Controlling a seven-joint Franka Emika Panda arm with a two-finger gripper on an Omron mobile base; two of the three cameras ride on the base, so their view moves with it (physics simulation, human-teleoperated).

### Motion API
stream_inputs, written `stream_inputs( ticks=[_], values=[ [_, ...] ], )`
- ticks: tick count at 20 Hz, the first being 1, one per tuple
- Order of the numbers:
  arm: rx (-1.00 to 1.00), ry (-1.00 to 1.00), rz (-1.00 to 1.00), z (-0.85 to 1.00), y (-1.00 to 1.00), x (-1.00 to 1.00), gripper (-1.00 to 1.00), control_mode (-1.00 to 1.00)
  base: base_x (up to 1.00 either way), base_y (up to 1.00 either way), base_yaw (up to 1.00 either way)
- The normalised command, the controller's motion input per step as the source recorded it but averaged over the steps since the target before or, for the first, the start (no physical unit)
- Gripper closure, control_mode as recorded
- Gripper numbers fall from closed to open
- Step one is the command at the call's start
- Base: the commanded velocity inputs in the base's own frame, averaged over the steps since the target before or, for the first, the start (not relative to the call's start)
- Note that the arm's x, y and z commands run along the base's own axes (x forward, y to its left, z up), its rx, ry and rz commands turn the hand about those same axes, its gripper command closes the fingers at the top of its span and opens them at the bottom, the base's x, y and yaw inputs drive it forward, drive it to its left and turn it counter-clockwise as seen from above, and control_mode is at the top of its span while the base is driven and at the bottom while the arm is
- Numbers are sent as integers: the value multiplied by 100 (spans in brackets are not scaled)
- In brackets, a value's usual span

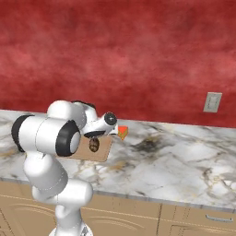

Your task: Retrieve the reheated potato from the microwave, then place the potato, cheese, and condiment on the cutting board.

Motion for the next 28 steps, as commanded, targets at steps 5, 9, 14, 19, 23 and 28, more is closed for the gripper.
stream_inputs(
  ticks=[5, 9, 14, 19, 23, 28],
  values=[
    [-1, -5, -11, 35, -4, 11, -100, -100, 0, 0, 0],
    [-4, 0, -16, 37, -19, 14, -100, -100, 0, 0, 0],
    [-6, 6, -17, 33, -25, 8, -100, -100, 0, 0, 0],
    [-9, 15, -6, 31, -25, 0, -100, -100, 0, 0, 0],
    [-5, 14, 0, 40, -20, 0, -100, -100, 0, 0, 0],
    [-5, 13, 0, 37, -27, 0, -100, -100, 0, 0, 0]
  ],
)
